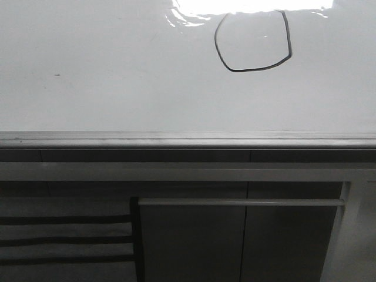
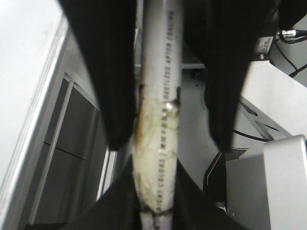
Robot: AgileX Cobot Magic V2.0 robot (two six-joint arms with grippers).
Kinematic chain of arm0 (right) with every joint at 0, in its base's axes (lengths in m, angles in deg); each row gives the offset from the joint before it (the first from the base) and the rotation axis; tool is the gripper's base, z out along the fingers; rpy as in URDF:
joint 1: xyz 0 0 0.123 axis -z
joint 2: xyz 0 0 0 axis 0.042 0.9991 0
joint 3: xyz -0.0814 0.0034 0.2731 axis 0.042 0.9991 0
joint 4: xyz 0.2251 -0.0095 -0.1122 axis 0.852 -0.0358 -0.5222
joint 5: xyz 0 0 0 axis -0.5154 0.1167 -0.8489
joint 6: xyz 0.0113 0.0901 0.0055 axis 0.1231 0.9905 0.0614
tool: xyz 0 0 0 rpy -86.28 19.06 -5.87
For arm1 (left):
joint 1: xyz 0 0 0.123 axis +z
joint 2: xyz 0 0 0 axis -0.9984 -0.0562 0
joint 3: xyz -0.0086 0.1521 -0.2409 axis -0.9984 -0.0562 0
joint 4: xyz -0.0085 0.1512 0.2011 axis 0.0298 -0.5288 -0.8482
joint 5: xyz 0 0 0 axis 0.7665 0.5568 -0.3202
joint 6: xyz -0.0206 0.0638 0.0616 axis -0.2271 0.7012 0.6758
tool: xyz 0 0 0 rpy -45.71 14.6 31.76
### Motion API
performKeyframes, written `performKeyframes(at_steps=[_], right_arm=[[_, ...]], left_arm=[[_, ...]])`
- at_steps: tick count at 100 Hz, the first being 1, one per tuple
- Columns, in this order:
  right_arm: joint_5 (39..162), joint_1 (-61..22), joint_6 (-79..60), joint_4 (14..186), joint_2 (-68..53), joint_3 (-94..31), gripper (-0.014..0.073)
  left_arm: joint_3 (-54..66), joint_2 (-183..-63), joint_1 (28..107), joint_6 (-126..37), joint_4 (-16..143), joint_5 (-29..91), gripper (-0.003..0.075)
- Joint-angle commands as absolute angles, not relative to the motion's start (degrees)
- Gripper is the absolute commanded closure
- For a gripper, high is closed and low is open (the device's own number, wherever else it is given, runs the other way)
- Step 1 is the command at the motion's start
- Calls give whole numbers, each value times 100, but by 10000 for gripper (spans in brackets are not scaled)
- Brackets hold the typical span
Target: Write number 0 on whiteboard
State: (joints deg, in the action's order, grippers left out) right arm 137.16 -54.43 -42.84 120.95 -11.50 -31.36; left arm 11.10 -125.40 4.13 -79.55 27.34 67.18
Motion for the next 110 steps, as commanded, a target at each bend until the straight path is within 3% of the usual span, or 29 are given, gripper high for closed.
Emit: performKeyframes(at_steps=[1, 11, 35, 48, 58, 68, 79, 95, 110], right_arm=[[12953, -5434, -4340, 12225, -1205, -3347, 76], [12519, -5307, -4145, 11748, -1251, -3347, 56], [12103, -4397, -3468, 11001, -1750, -3347, 125], [12228, -3738, -3149, 10993, -2137, -3347, 190], [12412, -3259, -2742, 10988, -2428, -3204, 386], [12562, -3003, -2475, 10988, -2712, -2765, 671], [12475, -2975, -1960, 10988, -3082, -2020, 639], [12220, -2975, -1183, 11000, -3670, -1066, 640], [12137, -2975, -1030, 11024, -4148, -606, 640]], left_arm=[[1314, -12481, 391, -7933, 2604, 6309, 740], [1301, -12481, 391, -7978, 2526, 6236, 740], [875, -12161, 391, -9231, 1442, 5808, 740], [368, -11687, 391, -10777, 107, 5502, 740], [-52, -11315, 417, -12647, -1474, 5460, 740], [-466, -11073, 663, -14931, -3200, 5589, 740], [-749, -11009, 1135, -16867, -4472, 5725, 740], [-762, -11195, 2119, -17410, -4635, 5486, 739], [-762, -11600, 3434, -17877, -4635, 3938, 739]])
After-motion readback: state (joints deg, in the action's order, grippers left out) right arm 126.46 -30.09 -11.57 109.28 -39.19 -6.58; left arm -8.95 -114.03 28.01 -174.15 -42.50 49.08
